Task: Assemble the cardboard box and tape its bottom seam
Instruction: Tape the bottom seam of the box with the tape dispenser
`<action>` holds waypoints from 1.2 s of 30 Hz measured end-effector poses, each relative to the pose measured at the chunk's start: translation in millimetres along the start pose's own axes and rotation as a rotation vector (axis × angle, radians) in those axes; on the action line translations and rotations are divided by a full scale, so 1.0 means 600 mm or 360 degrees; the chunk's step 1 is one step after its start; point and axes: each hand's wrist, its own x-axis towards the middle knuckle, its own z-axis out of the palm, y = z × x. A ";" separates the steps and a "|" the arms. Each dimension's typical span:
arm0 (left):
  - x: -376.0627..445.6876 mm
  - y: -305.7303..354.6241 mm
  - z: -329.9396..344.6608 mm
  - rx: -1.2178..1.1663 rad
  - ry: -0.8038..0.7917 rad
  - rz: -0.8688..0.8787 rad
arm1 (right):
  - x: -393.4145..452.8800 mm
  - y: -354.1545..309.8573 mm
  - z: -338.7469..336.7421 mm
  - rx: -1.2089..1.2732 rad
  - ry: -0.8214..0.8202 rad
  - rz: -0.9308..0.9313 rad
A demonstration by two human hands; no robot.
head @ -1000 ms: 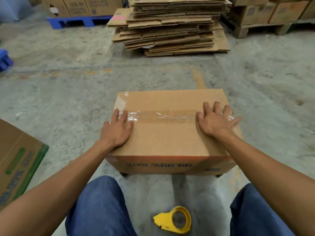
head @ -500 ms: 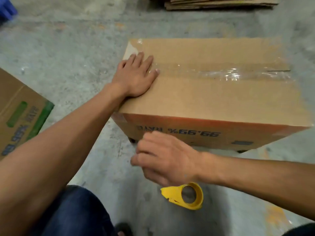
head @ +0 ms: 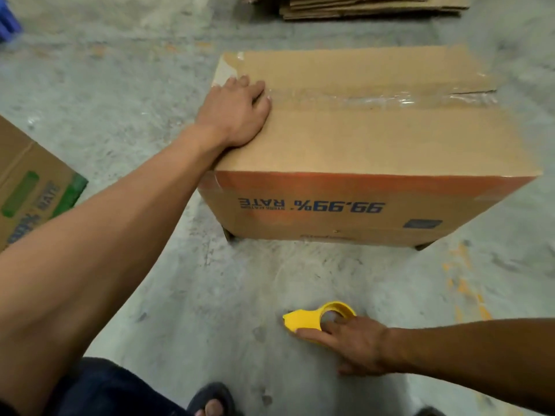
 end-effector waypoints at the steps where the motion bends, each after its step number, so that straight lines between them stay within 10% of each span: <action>1: -0.001 0.002 0.000 0.0009 -0.0004 0.0010 | -0.001 -0.002 -0.005 0.0004 -0.0007 0.0000; 15: -0.041 0.027 -0.018 -0.0150 -0.0116 0.0000 | 0.049 -0.034 -0.142 0.0428 0.0066 0.0222; 29: -0.034 0.011 -0.066 -0.0562 -0.0435 -0.0005 | -0.176 0.019 -0.522 0.1600 0.0854 -0.0412; 36: -0.023 0.060 -0.120 -0.1114 -0.0030 -0.0122 | -0.212 0.099 -0.513 0.2345 0.1011 -0.0763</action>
